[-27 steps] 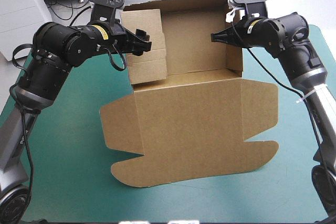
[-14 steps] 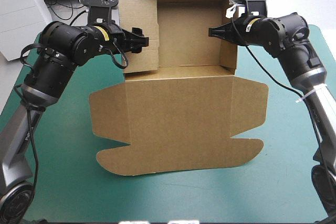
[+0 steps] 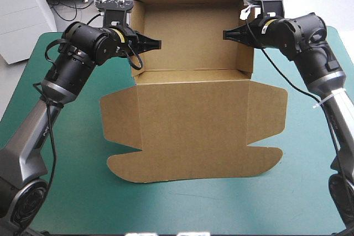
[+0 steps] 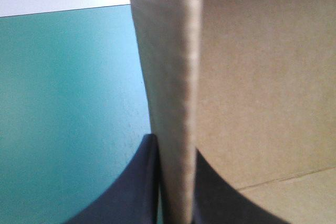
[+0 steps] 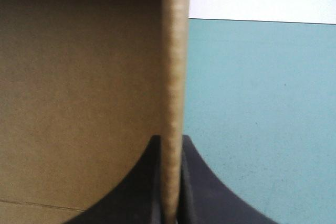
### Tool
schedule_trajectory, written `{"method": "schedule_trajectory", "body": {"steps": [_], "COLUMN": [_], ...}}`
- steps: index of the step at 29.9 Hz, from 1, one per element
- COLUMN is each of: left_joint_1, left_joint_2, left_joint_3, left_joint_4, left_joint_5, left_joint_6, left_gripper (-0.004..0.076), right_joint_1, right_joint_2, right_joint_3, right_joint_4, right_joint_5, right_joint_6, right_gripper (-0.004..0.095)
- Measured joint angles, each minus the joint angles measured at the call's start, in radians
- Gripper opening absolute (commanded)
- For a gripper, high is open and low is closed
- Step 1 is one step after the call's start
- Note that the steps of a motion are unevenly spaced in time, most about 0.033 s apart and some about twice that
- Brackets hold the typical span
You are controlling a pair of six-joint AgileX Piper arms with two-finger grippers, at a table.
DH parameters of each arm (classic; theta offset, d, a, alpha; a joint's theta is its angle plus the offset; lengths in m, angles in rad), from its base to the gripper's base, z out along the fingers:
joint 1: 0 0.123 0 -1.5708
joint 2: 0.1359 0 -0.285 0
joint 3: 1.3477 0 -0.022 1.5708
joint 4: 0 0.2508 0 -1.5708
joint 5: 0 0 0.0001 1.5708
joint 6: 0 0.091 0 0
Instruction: Fold the box
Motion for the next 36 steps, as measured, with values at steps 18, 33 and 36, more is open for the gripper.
{"method": "schedule_trajectory", "body": {"steps": [18,33,36], "left_joint_1": [0.001,0.0,0.0], "left_joint_2": [0.094,0.237,0.277], "left_joint_3": [0.001,0.001,0.001], "left_joint_4": [-0.017,0.007,0.005], "left_joint_5": [0.039,0.221,0.221], "left_joint_6": [0.014,0.065,0.067], "left_gripper": [-0.0026,-0.0026,-0.0025], "right_joint_1": [0.0,-0.003,-0.006], "right_joint_2": [0.033,0.243,0.27], "right_joint_3": [0.0,-0.005,-0.005], "right_joint_4": [-0.019,0.08,0.079], "right_joint_5": [0.138,0.28,0.285], "right_joint_6": [-0.032,-0.08,-0.082], "right_gripper": [-0.0023,-0.0023,-0.0023]}}
